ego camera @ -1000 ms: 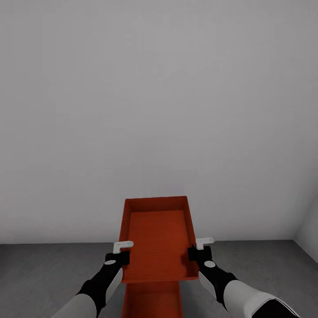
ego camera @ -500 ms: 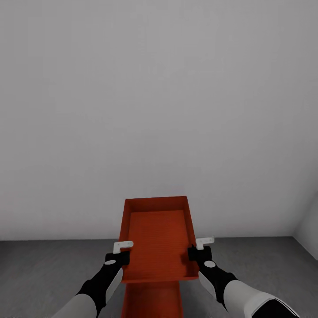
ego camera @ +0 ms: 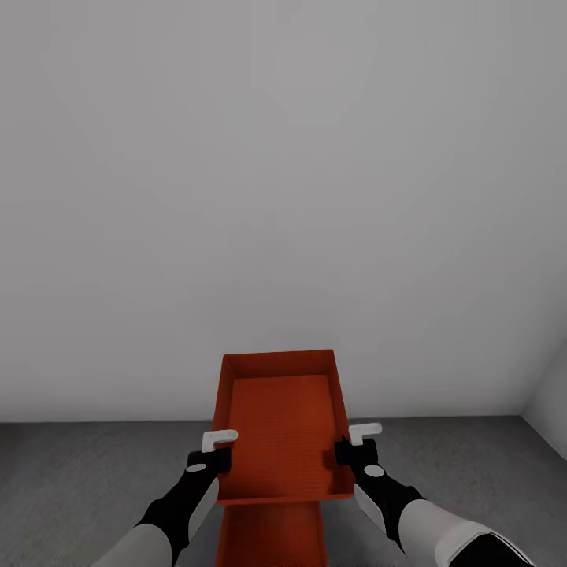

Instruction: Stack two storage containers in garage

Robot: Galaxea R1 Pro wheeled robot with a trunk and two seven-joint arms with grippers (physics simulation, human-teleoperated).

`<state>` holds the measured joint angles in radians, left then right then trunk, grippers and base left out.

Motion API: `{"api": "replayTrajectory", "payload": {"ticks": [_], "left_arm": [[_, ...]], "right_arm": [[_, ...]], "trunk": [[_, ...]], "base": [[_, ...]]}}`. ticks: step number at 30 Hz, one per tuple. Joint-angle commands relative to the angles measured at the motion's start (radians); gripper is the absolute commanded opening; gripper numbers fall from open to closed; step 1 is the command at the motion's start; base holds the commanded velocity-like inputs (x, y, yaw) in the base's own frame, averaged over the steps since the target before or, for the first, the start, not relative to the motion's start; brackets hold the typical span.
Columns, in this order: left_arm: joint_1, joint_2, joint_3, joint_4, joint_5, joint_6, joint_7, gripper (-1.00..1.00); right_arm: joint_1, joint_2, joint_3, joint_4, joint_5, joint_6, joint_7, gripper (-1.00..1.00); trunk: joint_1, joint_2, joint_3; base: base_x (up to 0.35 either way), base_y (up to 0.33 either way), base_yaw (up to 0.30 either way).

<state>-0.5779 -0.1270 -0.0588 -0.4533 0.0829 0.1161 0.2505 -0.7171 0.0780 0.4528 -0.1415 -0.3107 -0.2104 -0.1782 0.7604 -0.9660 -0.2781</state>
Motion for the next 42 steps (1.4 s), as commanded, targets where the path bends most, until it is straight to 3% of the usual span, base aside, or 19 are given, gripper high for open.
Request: {"api": "replayTrajectory", "payload": {"ticks": [1,42], "left_arm": [[0.000,0.023,0.030,-0.005,-0.014,-0.019,0.062,-1.00],[0.000,0.023,0.030,-0.005,-0.014,-0.019,0.062,-1.00]], "right_arm": [[-0.001,0.000,-0.043,-0.001,-0.041,0.000,0.000,-1.00],[-0.001,0.000,-0.043,-0.001,-0.041,0.005,0.001,-1.00]], "trunk": [[0.000,-0.001,-0.003],[0.000,-0.001,-0.068]], "base": [[0.000,0.000,0.000],[0.000,0.000,0.000]]}}
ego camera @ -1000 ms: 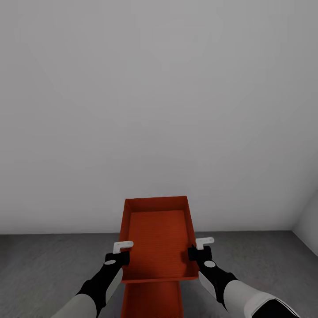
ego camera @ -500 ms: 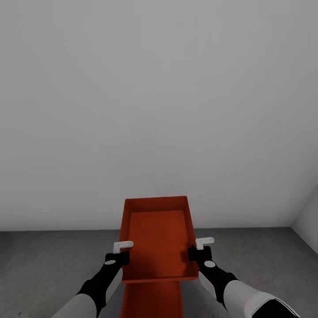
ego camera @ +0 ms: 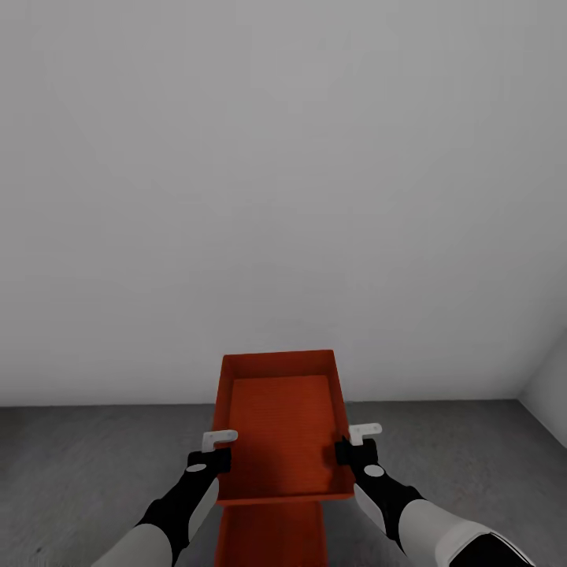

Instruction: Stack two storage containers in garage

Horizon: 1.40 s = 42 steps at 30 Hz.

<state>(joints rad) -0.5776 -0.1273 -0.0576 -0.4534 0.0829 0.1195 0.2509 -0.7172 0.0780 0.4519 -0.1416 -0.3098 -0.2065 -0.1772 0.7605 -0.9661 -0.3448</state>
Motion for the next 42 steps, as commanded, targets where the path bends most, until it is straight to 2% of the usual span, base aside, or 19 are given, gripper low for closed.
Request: {"api": "replayTrajectory", "payload": {"ticks": [1,42], "left_arm": [[0.000,0.023,0.028,-0.005,-0.014,-0.023,0.062,-1.00],[-0.001,0.021,0.030,-0.004,-0.013,-0.020,0.062,-1.00]], "right_arm": [[-0.001,0.000,-0.042,-0.001,-0.041,0.001,0.000,-1.00],[-0.001,0.000,-0.042,-0.001,-0.041,0.001,0.001,-1.00]], "trunk": [[0.000,-0.001,-0.003],[0.000,-0.001,-0.068]], "base": [[0.000,0.000,0.000],[0.000,0.000,0.000]]}}
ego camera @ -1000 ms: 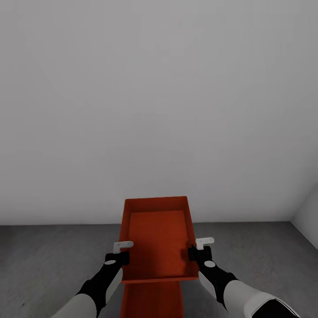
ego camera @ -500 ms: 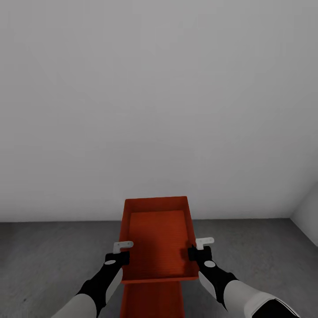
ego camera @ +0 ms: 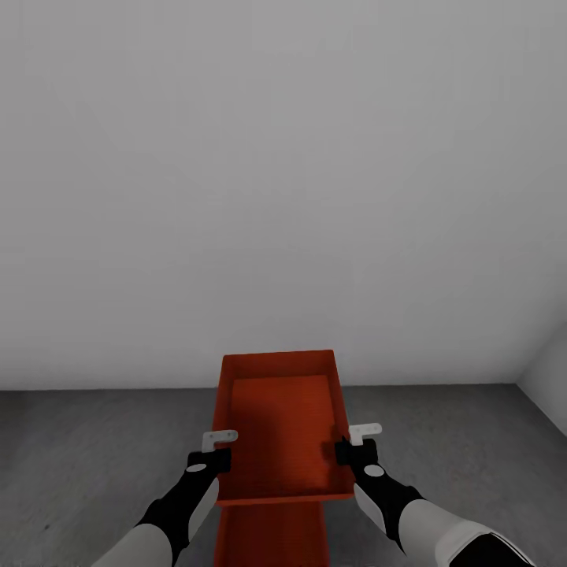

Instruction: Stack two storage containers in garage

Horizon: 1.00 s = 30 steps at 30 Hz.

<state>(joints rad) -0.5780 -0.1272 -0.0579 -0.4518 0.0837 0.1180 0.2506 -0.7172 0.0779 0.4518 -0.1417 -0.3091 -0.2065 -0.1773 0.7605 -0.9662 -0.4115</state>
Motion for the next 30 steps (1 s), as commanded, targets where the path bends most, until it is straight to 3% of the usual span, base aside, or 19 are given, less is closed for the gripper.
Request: {"api": "replayTrajectory", "payload": {"ticks": [1,30], "left_arm": [[0.000,0.020,0.030,-0.005,-0.014,-0.018,0.062,-1.00],[0.000,0.019,0.030,-0.005,-0.015,-0.017,0.062,-1.00]], "right_arm": [[-0.001,0.000,-0.042,-0.001,-0.042,0.001,0.001,-1.00],[-0.001,0.000,-0.042,-0.001,-0.042,0.001,0.001,-1.00]], "trunk": [[0.000,-0.001,-0.003],[0.000,-0.001,-0.049]], "base": [[0.000,0.000,0.000],[0.000,0.000,0.000]]}}
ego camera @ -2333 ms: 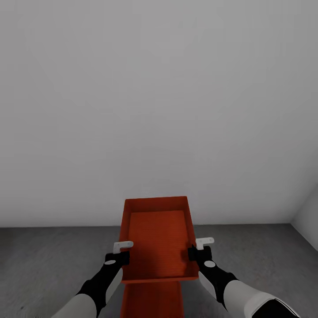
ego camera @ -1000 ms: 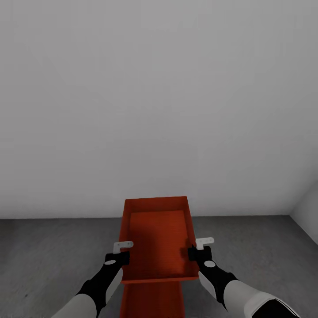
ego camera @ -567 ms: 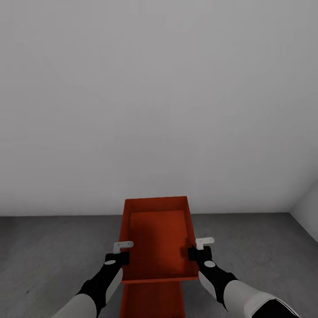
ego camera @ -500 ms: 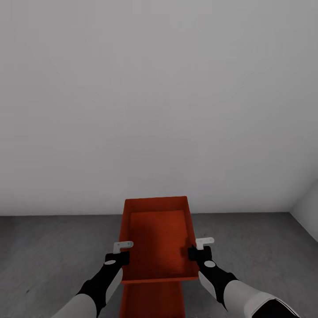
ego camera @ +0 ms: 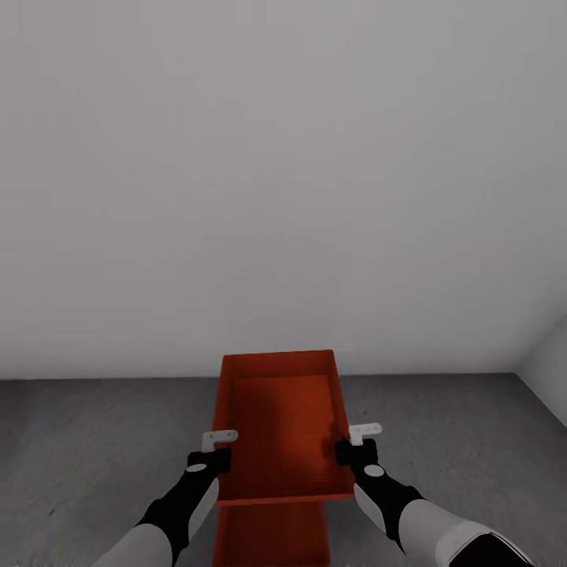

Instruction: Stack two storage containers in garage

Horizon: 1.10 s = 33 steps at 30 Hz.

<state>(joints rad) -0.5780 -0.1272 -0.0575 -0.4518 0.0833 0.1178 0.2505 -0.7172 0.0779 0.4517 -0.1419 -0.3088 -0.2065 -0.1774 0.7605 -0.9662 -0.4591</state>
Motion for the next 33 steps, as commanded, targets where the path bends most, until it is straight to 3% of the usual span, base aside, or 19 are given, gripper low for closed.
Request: {"api": "replayTrajectory", "payload": {"ticks": [1,33], "left_arm": [[0.000,0.019,0.030,-0.005,-0.014,-0.017,0.062,-1.00],[0.000,0.018,0.027,-0.007,-0.014,-0.017,0.064,-1.00]], "right_arm": [[-0.001,0.000,-0.042,-0.001,-0.042,0.001,0.001,-1.00],[-0.001,0.000,-0.042,-0.001,-0.042,-0.005,0.001,-1.00]], "trunk": [[0.000,-0.001,-0.003],[0.000,-0.001,-0.047]], "base": [[0.000,0.000,0.000],[0.000,0.000,0.000]]}}
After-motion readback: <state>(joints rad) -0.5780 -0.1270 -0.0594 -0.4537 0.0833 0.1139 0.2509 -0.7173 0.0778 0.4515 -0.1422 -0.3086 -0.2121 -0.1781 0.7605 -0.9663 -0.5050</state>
